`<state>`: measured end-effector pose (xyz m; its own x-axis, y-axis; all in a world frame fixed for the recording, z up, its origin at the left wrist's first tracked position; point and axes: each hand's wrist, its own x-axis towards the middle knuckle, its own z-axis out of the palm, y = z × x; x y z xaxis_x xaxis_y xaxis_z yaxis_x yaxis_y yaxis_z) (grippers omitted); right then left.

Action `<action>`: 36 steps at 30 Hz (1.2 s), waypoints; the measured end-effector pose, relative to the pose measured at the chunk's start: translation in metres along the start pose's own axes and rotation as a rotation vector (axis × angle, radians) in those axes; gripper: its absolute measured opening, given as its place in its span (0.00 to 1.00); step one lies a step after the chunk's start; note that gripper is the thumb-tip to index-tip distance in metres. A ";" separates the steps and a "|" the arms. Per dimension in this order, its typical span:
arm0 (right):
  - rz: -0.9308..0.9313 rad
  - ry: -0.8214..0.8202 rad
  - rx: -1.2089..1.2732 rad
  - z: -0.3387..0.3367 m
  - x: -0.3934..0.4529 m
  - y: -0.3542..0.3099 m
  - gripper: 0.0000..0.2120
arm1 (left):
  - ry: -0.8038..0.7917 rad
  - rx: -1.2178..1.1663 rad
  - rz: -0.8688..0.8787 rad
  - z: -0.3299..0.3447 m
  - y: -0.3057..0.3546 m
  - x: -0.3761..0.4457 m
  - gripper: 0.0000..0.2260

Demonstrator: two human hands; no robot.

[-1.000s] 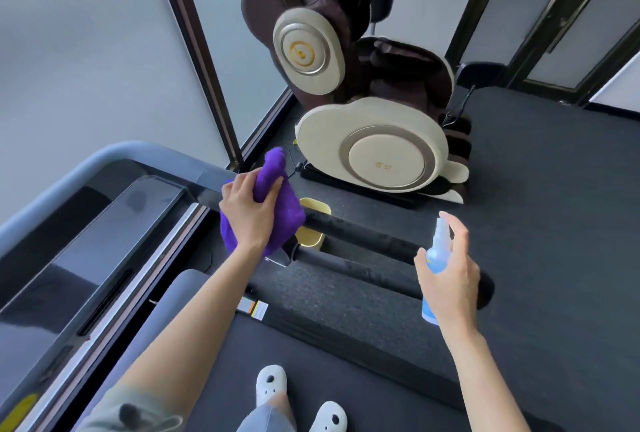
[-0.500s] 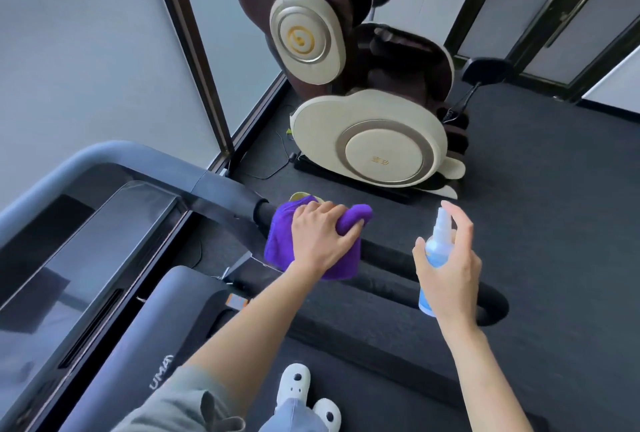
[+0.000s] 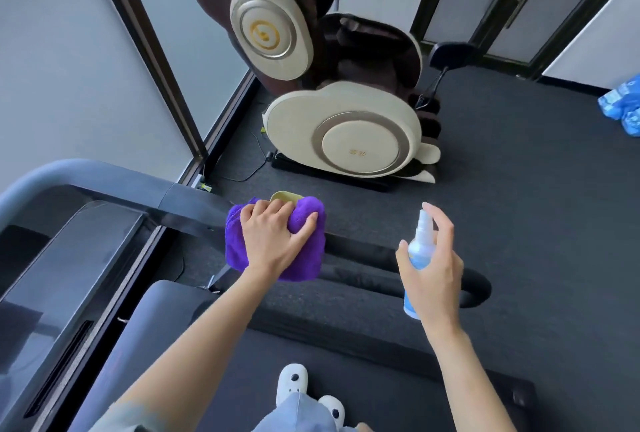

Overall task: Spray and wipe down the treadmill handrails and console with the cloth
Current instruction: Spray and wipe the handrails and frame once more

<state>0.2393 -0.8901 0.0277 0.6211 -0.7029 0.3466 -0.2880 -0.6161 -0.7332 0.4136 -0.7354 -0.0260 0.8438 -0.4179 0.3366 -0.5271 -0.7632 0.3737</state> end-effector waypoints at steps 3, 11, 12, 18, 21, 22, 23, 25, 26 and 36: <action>0.041 0.023 -0.028 -0.014 -0.002 0.012 0.28 | -0.100 -0.009 0.046 0.014 0.042 -0.010 0.22; 0.113 0.048 -0.035 -0.055 0.008 0.038 0.28 | -0.240 0.050 0.168 0.029 0.098 -0.016 0.23; 0.120 0.031 -0.030 -0.059 0.010 0.044 0.27 | -0.203 0.051 0.174 0.024 0.083 -0.012 0.24; -0.007 -0.137 -0.016 -0.082 0.021 0.072 0.26 | 0.010 0.024 -0.105 0.015 0.055 -0.015 0.23; -0.020 -0.223 -0.013 -0.090 0.026 0.083 0.27 | 0.007 -0.009 -0.149 0.034 0.118 -0.033 0.19; -0.038 -0.248 -0.015 -0.094 0.029 0.086 0.27 | -0.012 -0.020 -0.145 0.044 0.143 -0.042 0.19; -0.053 -0.267 -0.015 -0.097 0.032 0.091 0.28 | -0.031 -0.024 -0.149 0.053 0.167 -0.049 0.20; -0.075 -0.304 -0.009 -0.106 0.040 0.101 0.28 | -0.042 -0.015 -0.154 0.066 0.203 -0.062 0.21; -0.087 -0.320 -0.007 -0.110 0.043 0.106 0.28 | -0.047 -0.004 -0.141 0.069 0.212 -0.065 0.21; -0.066 -0.342 0.041 -0.136 0.056 0.150 0.29 | 0.031 0.006 -0.259 0.046 0.154 -0.046 0.22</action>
<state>0.1319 -1.0703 0.0162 0.8479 -0.4976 0.1829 -0.2138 -0.6366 -0.7409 0.2987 -0.8564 -0.0236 0.9470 -0.1926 0.2569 -0.2930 -0.8459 0.4457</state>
